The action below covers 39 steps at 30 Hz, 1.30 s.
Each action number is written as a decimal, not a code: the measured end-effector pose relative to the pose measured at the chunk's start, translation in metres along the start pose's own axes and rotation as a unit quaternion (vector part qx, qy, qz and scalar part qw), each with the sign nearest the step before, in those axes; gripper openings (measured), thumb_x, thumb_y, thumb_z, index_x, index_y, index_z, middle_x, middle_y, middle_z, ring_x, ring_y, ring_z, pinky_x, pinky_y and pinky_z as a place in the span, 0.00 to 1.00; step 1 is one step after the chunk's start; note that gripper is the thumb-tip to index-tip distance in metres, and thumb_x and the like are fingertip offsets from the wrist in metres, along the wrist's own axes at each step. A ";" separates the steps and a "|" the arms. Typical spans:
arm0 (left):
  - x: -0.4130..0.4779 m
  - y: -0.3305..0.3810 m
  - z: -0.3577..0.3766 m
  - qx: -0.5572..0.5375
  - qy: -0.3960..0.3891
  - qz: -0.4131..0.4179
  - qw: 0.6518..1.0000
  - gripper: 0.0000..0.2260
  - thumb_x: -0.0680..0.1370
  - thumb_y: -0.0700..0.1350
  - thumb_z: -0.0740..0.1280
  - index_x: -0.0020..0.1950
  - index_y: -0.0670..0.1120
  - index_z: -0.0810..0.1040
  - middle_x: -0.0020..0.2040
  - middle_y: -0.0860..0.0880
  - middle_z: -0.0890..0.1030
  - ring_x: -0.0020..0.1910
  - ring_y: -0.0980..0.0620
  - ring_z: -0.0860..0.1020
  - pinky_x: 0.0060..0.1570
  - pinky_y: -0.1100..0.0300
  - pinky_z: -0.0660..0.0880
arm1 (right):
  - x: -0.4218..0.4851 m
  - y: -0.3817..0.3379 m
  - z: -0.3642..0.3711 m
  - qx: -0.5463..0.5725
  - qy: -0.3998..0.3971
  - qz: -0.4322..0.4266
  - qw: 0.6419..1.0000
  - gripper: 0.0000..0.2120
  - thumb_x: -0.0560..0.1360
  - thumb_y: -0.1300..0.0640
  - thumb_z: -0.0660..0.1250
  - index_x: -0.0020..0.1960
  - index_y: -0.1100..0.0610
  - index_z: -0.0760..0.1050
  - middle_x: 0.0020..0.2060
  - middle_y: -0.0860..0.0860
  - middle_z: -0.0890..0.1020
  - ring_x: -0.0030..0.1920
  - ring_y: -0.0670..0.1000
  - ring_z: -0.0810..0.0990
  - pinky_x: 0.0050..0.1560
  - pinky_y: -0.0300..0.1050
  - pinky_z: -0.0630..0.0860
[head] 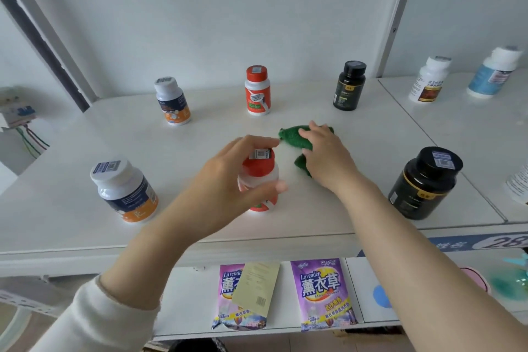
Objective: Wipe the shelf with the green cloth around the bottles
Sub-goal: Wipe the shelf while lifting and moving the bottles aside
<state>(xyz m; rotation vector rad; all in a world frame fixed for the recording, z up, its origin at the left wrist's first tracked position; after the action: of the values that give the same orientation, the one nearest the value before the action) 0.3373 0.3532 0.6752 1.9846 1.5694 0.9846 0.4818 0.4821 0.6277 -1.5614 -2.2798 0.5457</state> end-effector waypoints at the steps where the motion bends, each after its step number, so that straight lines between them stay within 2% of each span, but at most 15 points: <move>1: 0.000 0.001 0.001 0.012 -0.002 -0.013 1.000 0.18 0.69 0.61 0.64 0.57 0.63 0.67 0.59 0.58 0.75 0.57 0.61 0.75 0.55 0.74 0.71 | 0.011 0.000 0.001 -0.008 0.014 0.013 1.000 0.24 0.79 0.63 0.53 0.74 0.56 0.57 0.76 0.52 0.53 0.76 0.54 0.48 0.74 0.47 0.49; 3: 0.002 0.001 -0.001 0.009 0.022 -0.030 0.999 0.13 0.73 0.51 0.67 0.53 0.65 0.69 0.57 0.55 0.78 0.56 0.57 0.76 0.55 0.68 0.74 | 0.032 0.001 0.000 -0.028 0.025 0.016 0.999 0.23 0.79 0.63 0.53 0.74 0.58 0.58 0.76 0.54 0.55 0.76 0.56 0.51 0.74 0.48 0.50; 5: 0.002 0.001 -0.009 0.013 0.038 -0.038 0.998 0.14 0.74 0.47 0.67 0.51 0.65 0.69 0.54 0.57 0.79 0.55 0.58 0.77 0.52 0.72 0.73 | 0.047 -0.002 0.001 -0.033 0.009 -0.003 0.999 0.23 0.79 0.62 0.54 0.74 0.58 0.58 0.76 0.55 0.55 0.76 0.57 0.51 0.75 0.48 0.49; 7: -0.001 0.002 -0.021 0.007 0.061 -0.046 0.997 0.14 0.73 0.47 0.67 0.50 0.66 0.70 0.51 0.62 0.80 0.53 0.63 0.77 0.48 0.75 0.72 | 0.048 -0.010 0.005 -0.026 -0.021 -0.039 0.999 0.23 0.79 0.61 0.53 0.74 0.57 0.58 0.76 0.52 0.55 0.76 0.55 0.50 0.75 0.47 0.48; 11: -0.013 0.002 -0.039 0.002 0.119 -0.048 0.992 0.14 0.71 0.51 0.70 0.49 0.69 0.72 0.48 0.69 0.80 0.52 0.66 0.77 0.52 0.70 0.72 | -0.004 -0.030 0.012 0.019 -0.103 -0.140 0.985 0.23 0.80 0.62 0.53 0.74 0.52 0.59 0.76 0.45 0.55 0.76 0.47 0.49 0.74 0.41 0.47; 14: -0.016 0.004 -0.041 -0.001 0.135 -0.052 0.989 0.14 0.73 0.47 0.69 0.49 0.67 0.71 0.48 0.67 0.80 0.52 0.66 0.78 0.50 0.74 0.73 | -0.068 -0.034 0.010 0.052 -0.129 -0.210 0.968 0.22 0.79 0.62 0.56 0.71 0.48 0.63 0.74 0.39 0.58 0.75 0.40 0.51 0.72 0.36 0.48; 17: -0.017 0.008 -0.034 -0.017 0.122 -0.056 0.991 0.14 0.74 0.46 0.68 0.50 0.66 0.71 0.52 0.63 0.80 0.54 0.63 0.78 0.52 0.69 0.74 | -0.118 -0.025 0.000 0.094 -0.124 -0.239 0.959 0.21 0.77 0.65 0.59 0.66 0.46 0.71 0.68 0.32 0.66 0.69 0.31 0.57 0.65 0.21 0.50; 19: -0.017 0.011 -0.027 -0.024 0.117 -0.060 0.991 0.14 0.75 0.44 0.67 0.51 0.64 0.71 0.53 0.61 0.79 0.55 0.60 0.78 0.54 0.65 0.73 | -0.138 -0.018 -0.013 0.153 -0.141 -0.210 0.955 0.21 0.76 0.67 0.60 0.61 0.46 0.75 0.61 0.33 0.73 0.64 0.30 0.66 0.60 0.17 0.57; 21: -0.015 0.012 -0.021 -0.019 0.112 -0.062 0.992 0.14 0.75 0.43 0.67 0.51 0.62 0.71 0.53 0.59 0.79 0.55 0.57 0.78 0.56 0.62 0.74 | -0.149 -0.013 -0.026 0.192 -0.133 -0.156 0.960 0.19 0.77 0.66 0.60 0.57 0.44 0.77 0.53 0.37 0.79 0.54 0.36 0.77 0.51 0.19 0.66; 23: -0.011 0.012 -0.014 -0.021 0.106 -0.069 0.992 0.13 0.75 0.42 0.67 0.53 0.58 0.72 0.53 0.54 0.80 0.55 0.53 0.77 0.56 0.62 0.74 | -0.152 -0.009 -0.033 0.203 -0.062 -0.106 0.971 0.18 0.77 0.64 0.60 0.57 0.44 0.77 0.46 0.40 0.80 0.44 0.39 0.79 0.44 0.22 0.69; 25: -0.006 0.011 -0.007 -0.017 0.095 -0.069 0.993 0.12 0.75 0.42 0.66 0.55 0.56 0.72 0.54 0.53 0.79 0.55 0.52 0.77 0.55 0.65 0.73 | -0.148 -0.009 -0.035 0.214 0.034 -0.060 0.974 0.17 0.77 0.64 0.60 0.58 0.47 0.77 0.44 0.42 0.79 0.41 0.40 0.76 0.42 0.19 0.66; 29: 0.001 0.009 0.006 -0.002 0.073 -0.071 0.995 0.13 0.75 0.43 0.67 0.56 0.57 0.71 0.56 0.51 0.79 0.56 0.51 0.76 0.57 0.60 0.73 | -0.129 -0.014 -0.039 0.247 0.131 0.000 0.960 0.17 0.78 0.64 0.58 0.62 0.51 0.74 0.48 0.44 0.77 0.49 0.41 0.72 0.42 0.23 0.65; 34: 0.005 0.007 0.015 0.006 0.044 -0.056 0.997 0.12 0.75 0.50 0.65 0.57 0.58 0.68 0.59 0.52 0.76 0.56 0.51 0.76 0.55 0.64 0.72 | -0.093 -0.024 -0.045 0.272 0.160 0.041 0.948 0.17 0.79 0.63 0.56 0.65 0.52 0.72 0.61 0.50 0.78 0.60 0.49 0.74 0.54 0.32 0.66; 37: 0.014 0.006 -0.004 0.020 0.028 -0.037 0.999 0.21 0.72 0.63 0.62 0.62 0.58 0.68 0.64 0.55 0.73 0.62 0.58 0.72 0.60 0.64 0.68 | -0.067 -0.027 -0.045 0.272 0.156 0.065 0.947 0.18 0.79 0.63 0.55 0.66 0.52 0.71 0.62 0.52 0.77 0.61 0.52 0.74 0.57 0.40 0.71; 39: 0.037 0.007 -0.028 0.042 0.061 -0.011 0.997 0.25 0.72 0.62 0.62 0.66 0.53 0.68 0.66 0.54 0.73 0.64 0.59 0.71 0.64 0.61 0.68 | -0.042 -0.026 -0.045 0.263 0.165 0.083 0.947 0.18 0.79 0.64 0.55 0.66 0.53 0.71 0.61 0.53 0.77 0.59 0.54 0.75 0.55 0.42 0.72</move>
<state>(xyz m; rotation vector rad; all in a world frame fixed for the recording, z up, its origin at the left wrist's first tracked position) 0.3250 0.3842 0.7085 1.9922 1.7204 1.0640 0.4961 0.4395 0.6775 -1.4432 -1.5941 0.7896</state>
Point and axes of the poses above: each hand's wrist, its own x-axis towards the middle knuckle, its own z-axis out of the palm, y = z × x, the point moved 1 cm from there along x, towards the middle knuckle
